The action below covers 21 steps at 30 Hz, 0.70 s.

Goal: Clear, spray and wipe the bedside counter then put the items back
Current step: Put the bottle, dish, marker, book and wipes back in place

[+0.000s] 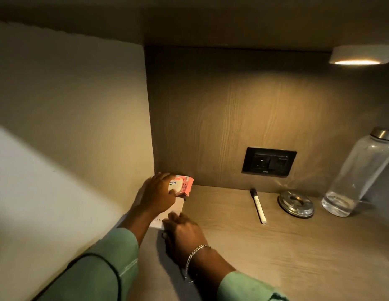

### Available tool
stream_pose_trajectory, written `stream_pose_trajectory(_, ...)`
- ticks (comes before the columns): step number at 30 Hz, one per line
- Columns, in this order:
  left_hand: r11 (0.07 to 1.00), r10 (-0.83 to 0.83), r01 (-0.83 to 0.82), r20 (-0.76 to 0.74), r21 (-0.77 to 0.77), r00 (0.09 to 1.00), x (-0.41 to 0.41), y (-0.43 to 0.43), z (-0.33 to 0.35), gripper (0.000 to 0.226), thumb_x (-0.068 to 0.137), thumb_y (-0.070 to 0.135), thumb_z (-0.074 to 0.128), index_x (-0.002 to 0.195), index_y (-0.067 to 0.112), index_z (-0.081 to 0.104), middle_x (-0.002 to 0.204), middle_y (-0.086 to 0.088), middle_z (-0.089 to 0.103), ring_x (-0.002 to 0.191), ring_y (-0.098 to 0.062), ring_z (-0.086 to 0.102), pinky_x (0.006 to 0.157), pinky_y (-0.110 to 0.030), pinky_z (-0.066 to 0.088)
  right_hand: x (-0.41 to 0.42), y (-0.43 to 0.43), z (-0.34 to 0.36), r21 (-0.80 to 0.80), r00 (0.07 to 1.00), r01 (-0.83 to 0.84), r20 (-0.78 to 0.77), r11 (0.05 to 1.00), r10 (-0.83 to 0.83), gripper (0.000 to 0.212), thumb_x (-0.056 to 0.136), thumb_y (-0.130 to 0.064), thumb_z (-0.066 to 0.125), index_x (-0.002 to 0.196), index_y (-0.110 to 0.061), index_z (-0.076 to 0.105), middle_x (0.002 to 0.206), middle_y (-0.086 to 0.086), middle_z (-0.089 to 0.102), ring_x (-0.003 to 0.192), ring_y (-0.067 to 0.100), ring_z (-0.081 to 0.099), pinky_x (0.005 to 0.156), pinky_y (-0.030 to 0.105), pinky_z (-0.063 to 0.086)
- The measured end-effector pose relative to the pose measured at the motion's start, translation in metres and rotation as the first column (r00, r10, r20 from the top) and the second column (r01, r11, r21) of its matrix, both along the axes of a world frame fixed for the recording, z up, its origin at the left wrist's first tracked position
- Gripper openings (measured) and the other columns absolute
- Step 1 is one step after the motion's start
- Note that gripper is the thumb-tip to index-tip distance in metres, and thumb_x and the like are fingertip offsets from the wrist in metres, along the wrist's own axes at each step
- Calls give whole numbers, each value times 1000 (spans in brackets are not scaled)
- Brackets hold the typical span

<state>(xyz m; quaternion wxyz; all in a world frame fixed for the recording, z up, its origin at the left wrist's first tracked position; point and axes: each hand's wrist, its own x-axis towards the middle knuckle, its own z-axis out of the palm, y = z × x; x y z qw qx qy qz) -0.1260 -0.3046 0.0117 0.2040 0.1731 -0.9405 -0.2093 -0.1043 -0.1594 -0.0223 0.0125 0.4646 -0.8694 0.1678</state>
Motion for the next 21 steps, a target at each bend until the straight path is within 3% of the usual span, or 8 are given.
stream_pose_trajectory(2, 1000, -8, 9, 74, -8, 997, -4, -12, -8, 54, 86, 29, 58, 137, 20, 42, 146, -4, 45, 137, -26, 36, 115, -41, 28, 1, -3, -4, 92, 998, 46, -39, 995, -42, 36, 92, -21, 42, 123, -9, 55, 133, 15, 55, 123, 37, 50, 106, 40, 41)
stream_pose_trajectory(6, 992, -89, 106, 214, -69, 973, -9, -20, -25, 64, 86, 44, 53, 143, 26, 31, 154, -2, 32, 142, -29, 25, 117, -43, 22, 9, 20, -10, 203, 998, 58, -44, 977, -50, 53, 96, -21, 41, 145, -3, 35, 156, 21, 31, 144, 36, 31, 122, 43, 21)
stream_pose_trajectory(9, 984, -86, 123, 265, -127, 960, -12, -16, -30, 72, 81, 57, 52, 143, 29, 29, 149, -3, 39, 135, -29, 34, 111, -47, 33, 19, 52, -15, 227, 998, 65, -27, 972, -60, 55, 97, -26, 33, 148, -4, 30, 158, 19, 27, 147, 33, 26, 123, 41, 14)
stream_pose_trajectory(13, 993, 20, 2, 188, -115, 982, -15, 2, -28, 74, 75, 65, 54, 134, 25, 38, 134, -8, 50, 122, -30, 47, 101, -48, 43, 16, 95, -12, 298, 987, 154, -12, 942, -158, 58, 97, -40, 32, 147, -10, 34, 159, 13, 30, 147, 24, 26, 122, 40, 6)
stream_pose_trajectory(17, 983, 162, -149, 134, -105, 978, -14, 20, -29, 72, 76, 59, 59, 132, 18, 38, 135, -15, 49, 124, -35, 46, 105, -51, 36, -2, 114, -5, 373, 956, 291, -65, 881, -288, 54, 95, -47, 36, 135, -12, 48, 148, 11, 46, 138, 22, 40, 121, 41, 11)
stream_pose_trajectory(21, 958, 285, -280, 251, -56, 925, -9, 40, -33, 76, 82, 61, 48, 141, 18, 26, 147, -21, 33, 134, -42, 33, 112, -55, 24, -11, 120, 0, 344, 921, 385, -81, 857, -381, 46, 95, -45, 42, 123, -13, 58, 130, 8, 60, 123, 21, 54, 119, 38, 20)
